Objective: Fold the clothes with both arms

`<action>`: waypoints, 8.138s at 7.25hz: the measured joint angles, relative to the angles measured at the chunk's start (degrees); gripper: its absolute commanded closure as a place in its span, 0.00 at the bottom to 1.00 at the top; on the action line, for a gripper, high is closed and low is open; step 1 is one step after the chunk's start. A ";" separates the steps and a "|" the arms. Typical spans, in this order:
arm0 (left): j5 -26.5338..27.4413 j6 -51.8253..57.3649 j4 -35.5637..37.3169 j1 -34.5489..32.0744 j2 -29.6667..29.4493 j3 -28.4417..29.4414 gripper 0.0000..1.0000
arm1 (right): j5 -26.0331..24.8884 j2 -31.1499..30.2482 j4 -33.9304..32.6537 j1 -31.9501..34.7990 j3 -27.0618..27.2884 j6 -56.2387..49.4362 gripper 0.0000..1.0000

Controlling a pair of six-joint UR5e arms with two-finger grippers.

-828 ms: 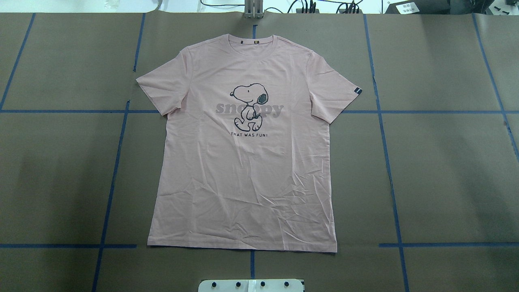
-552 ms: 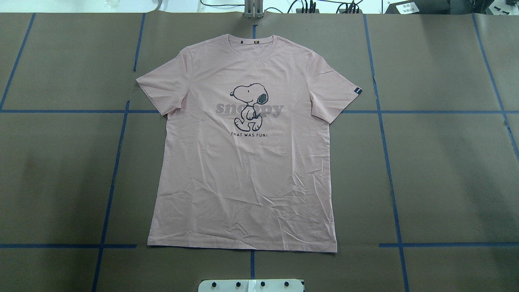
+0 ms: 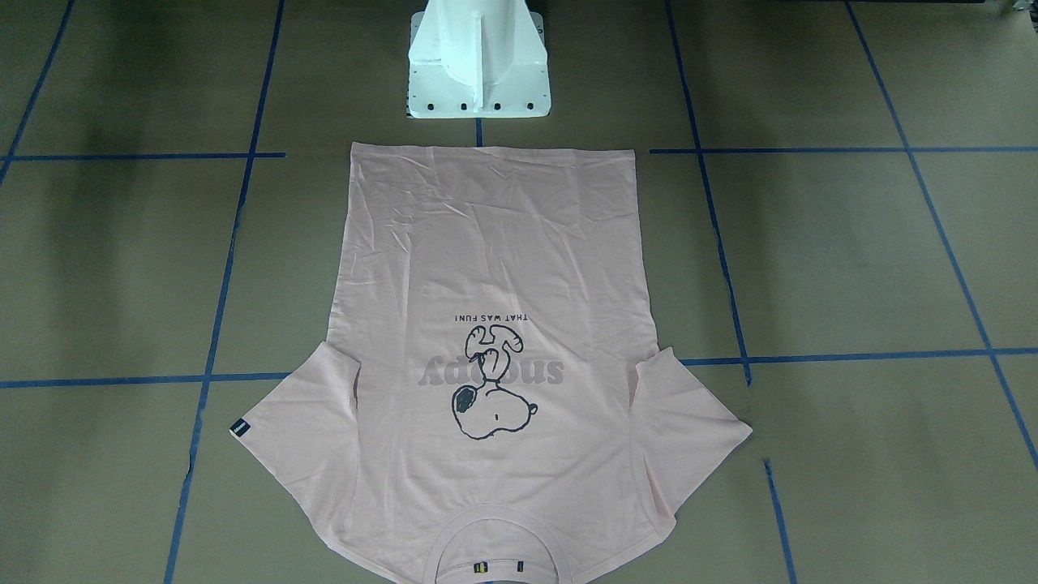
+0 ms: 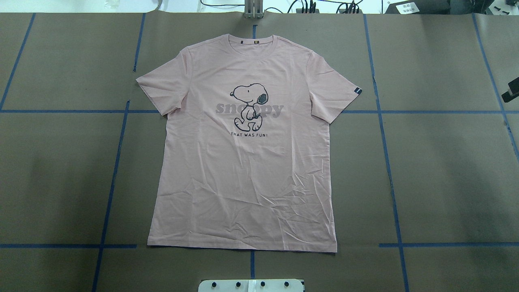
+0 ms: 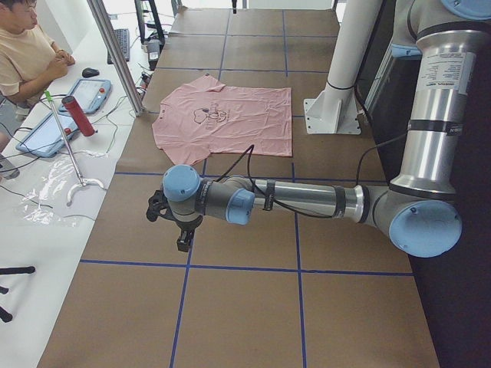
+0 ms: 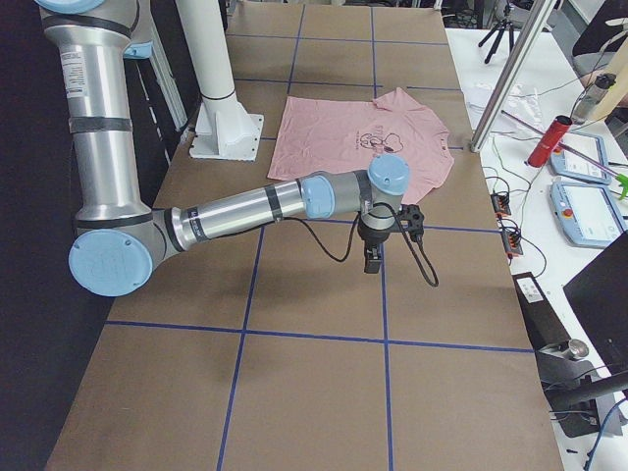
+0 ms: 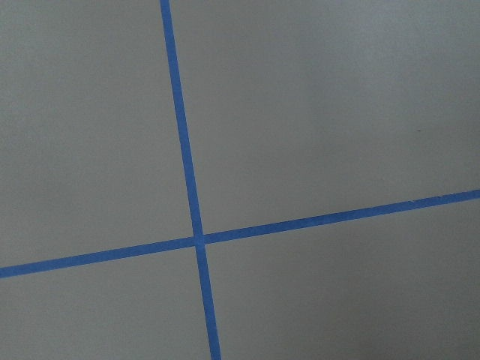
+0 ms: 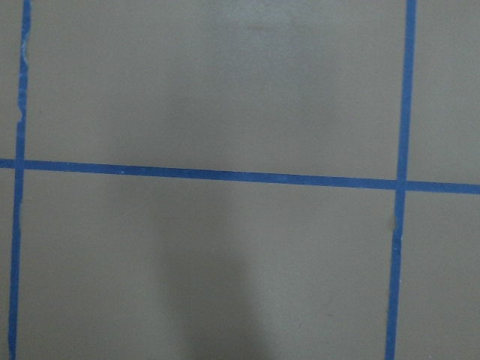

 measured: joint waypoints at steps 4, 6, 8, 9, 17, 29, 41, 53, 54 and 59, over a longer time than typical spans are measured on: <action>-0.41 -0.24 0.11 0.00 0.81 -3.52 0.00 | -5.80 3.99 5.38 -12.89 -2.43 0.74 0.00; -0.48 -0.26 0.13 0.00 1.06 -4.26 0.00 | -8.15 13.73 12.68 -18.77 -11.20 11.52 0.00; -0.49 -0.24 0.07 0.00 1.19 -4.39 0.00 | -11.76 21.18 29.68 -21.59 -24.40 32.18 0.01; -0.49 -0.21 0.06 0.00 1.21 -4.46 0.00 | -14.17 23.97 38.04 -22.24 -30.62 41.79 0.06; -0.58 -0.18 0.04 -0.05 1.85 -5.25 0.00 | -21.17 27.01 46.10 -26.34 -37.71 52.91 1.00; -0.58 -0.06 -0.05 -0.08 3.34 -5.75 0.00 | -33.31 43.61 39.53 -34.13 -41.25 69.35 1.00; 7.27 -44.95 -20.55 27.92 -26.65 18.77 0.17 | -21.99 16.49 39.70 -28.12 -5.55 64.52 0.00; 19.28 -45.36 -27.29 32.26 -34.69 33.20 0.59 | -19.58 12.65 39.66 -26.90 -1.99 64.41 0.00; 19.28 -45.35 -27.29 32.33 -34.69 33.23 0.59 | -19.58 12.65 39.67 -26.94 -2.08 64.41 0.00; 19.26 -45.92 -27.34 33.05 -34.99 33.01 1.00 | -19.73 12.79 39.67 -26.99 -2.18 64.41 0.00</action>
